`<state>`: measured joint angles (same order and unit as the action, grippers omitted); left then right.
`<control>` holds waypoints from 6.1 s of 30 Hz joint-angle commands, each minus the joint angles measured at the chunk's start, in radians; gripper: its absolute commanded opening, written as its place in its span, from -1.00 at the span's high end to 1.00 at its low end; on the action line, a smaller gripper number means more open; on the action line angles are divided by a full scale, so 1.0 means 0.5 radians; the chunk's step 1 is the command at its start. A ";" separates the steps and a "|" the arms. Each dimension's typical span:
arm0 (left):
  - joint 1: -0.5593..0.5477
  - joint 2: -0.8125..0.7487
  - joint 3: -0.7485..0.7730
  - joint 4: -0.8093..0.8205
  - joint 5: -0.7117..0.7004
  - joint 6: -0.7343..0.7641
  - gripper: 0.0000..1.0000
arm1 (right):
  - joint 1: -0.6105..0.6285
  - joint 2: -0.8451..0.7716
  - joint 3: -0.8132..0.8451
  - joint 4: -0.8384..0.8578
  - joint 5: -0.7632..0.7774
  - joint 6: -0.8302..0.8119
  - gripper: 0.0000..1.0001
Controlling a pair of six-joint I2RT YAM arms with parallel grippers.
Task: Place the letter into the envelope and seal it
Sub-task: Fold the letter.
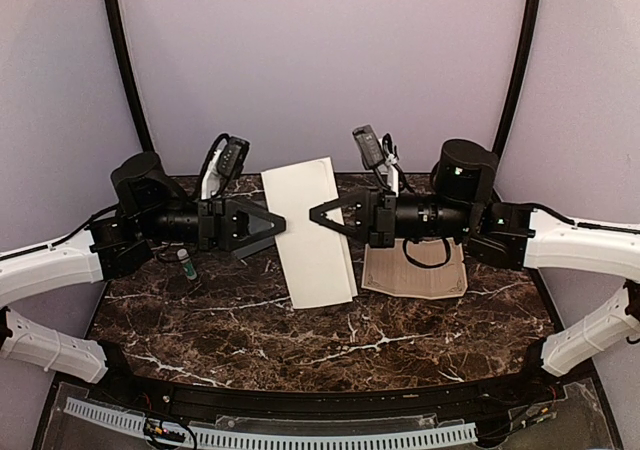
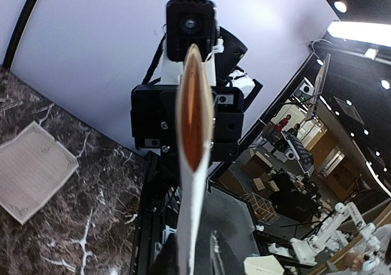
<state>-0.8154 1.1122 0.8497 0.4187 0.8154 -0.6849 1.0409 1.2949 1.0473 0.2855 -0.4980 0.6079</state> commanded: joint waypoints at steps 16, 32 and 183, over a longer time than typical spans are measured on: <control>-0.017 -0.024 -0.027 -0.001 0.008 0.001 1.00 | 0.010 -0.075 -0.135 0.305 0.179 0.114 1.00; -0.235 0.091 0.148 -0.675 0.089 0.365 1.00 | -0.073 -0.134 0.316 -1.015 -0.016 -0.479 -0.84; -0.481 0.146 0.000 -0.963 -0.054 0.453 0.97 | -0.372 -0.105 0.593 -1.218 0.072 -0.593 1.00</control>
<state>-1.0412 1.2129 0.8848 0.0143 0.7238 -0.4568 0.8886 1.2800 1.3014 -0.4294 -0.5304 0.3012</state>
